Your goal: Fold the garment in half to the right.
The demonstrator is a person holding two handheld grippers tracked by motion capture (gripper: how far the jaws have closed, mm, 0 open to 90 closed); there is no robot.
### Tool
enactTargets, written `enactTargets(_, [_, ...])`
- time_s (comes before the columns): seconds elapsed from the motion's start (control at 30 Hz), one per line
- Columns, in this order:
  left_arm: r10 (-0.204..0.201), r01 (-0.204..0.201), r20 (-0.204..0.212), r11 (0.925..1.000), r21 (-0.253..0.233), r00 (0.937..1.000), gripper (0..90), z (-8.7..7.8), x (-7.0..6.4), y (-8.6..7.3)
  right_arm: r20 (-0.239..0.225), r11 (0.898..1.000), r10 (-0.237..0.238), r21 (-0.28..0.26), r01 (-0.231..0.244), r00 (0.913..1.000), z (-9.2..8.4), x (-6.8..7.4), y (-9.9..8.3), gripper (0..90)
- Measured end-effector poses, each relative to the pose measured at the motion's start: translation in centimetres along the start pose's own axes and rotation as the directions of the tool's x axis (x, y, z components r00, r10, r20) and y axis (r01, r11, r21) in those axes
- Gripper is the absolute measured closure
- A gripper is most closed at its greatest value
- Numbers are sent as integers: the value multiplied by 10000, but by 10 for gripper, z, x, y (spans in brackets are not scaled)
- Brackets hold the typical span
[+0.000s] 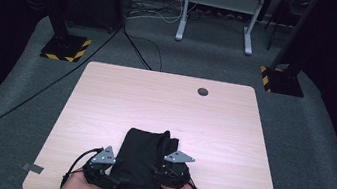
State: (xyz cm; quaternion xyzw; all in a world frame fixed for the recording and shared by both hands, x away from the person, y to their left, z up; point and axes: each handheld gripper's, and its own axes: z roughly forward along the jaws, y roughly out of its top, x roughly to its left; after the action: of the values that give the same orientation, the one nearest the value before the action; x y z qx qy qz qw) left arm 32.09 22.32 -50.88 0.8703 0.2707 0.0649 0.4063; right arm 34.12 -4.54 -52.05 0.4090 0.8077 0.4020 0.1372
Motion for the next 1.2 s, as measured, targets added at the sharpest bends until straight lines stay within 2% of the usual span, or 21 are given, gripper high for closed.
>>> enactTargets(0.2, [24, -24, -35, 10000, 20, 10000, 221, 2, 1, -1, 61, 9997, 15, 232, -17, 10000, 5, -4, -4, 340])
enactTargets(0.57, [172, -172, -56, 9998, -33, 9998, 222, 10, 2, 3, 477, 9974, -445, 586, 417, 9979, 9, -9, -2, 337])
enactTargets(0.83, [124, -125, -80, 9998, -156, 9999, 222, 21, 4, 10, 632, 9959, -483, 795, 432, 9968, 8, -24, 2, 346])
enactTargets(0.87, [114, -115, -76, 9998, -185, 9999, 222, 22, 4, 11, 750, 9949, -607, 845, 543, 9953, 8, -26, 3, 344])
enactTargets(1.2, [25, -32, -204, 9995, -318, 9998, 222, 37, 7, 22, 985, 9945, -450, 989, 352, 9941, 8, -44, 7, 342])
